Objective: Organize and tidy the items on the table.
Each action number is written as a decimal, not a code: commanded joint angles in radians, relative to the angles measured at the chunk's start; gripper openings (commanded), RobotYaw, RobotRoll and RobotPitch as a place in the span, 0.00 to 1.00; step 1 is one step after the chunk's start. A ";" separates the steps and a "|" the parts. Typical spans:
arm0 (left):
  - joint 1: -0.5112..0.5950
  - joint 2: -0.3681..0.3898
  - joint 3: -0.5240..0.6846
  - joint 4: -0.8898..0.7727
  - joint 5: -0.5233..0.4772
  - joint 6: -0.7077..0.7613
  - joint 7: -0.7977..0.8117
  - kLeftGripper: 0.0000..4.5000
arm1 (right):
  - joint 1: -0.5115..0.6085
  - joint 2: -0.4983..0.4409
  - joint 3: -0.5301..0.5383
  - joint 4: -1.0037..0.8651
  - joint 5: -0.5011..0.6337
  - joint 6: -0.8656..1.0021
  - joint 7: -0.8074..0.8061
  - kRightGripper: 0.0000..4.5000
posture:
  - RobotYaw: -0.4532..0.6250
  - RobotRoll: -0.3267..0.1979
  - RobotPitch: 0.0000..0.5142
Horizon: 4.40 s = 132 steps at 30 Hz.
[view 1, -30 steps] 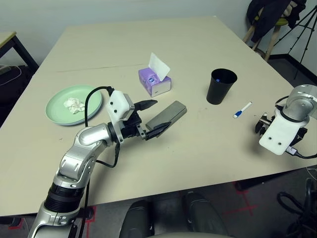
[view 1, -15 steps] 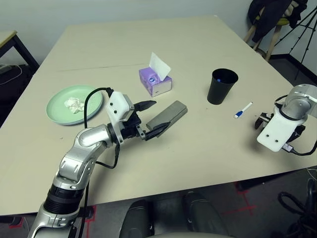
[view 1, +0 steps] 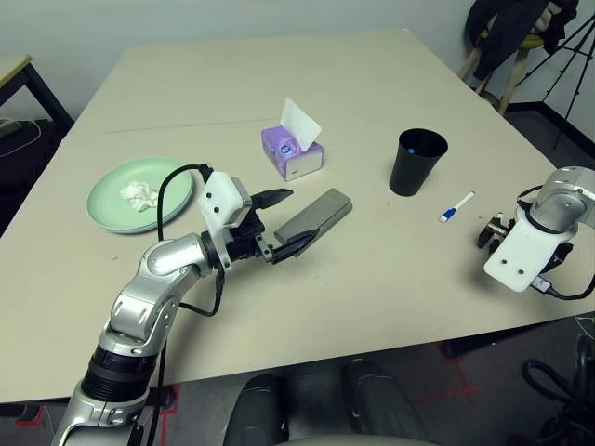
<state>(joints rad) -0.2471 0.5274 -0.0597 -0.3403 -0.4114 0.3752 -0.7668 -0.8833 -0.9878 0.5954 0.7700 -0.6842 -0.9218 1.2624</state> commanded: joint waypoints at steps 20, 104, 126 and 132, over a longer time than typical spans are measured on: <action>-0.003 0.009 -0.007 0.003 0.013 0.005 -0.005 1.00 | 0.074 0.050 -0.124 -0.253 0.408 0.344 0.265 0.10 | 0.40 0.62 0.25; -0.030 0.002 -0.031 0.041 0.041 -0.017 -0.047 1.00 | 0.170 0.478 -0.771 -0.723 1.005 1.322 -0.756 0.10 | 0.36 0.62 0.24; -0.033 0.005 -0.032 0.049 0.042 -0.020 -0.053 1.00 | 0.197 0.464 -0.759 -0.697 0.960 1.334 -0.774 0.99 | 0.36 0.62 0.25; -0.035 0.001 -0.036 0.058 0.047 -0.029 -0.055 1.00 | 0.165 0.448 -0.752 -0.706 0.969 1.324 -0.738 0.99 | 0.35 0.62 0.24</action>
<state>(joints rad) -0.2909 0.5267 -0.0807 -0.2940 -0.3767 0.3551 -0.8126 -0.6994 -0.5249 -0.1657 0.0789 0.2841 0.4054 0.5058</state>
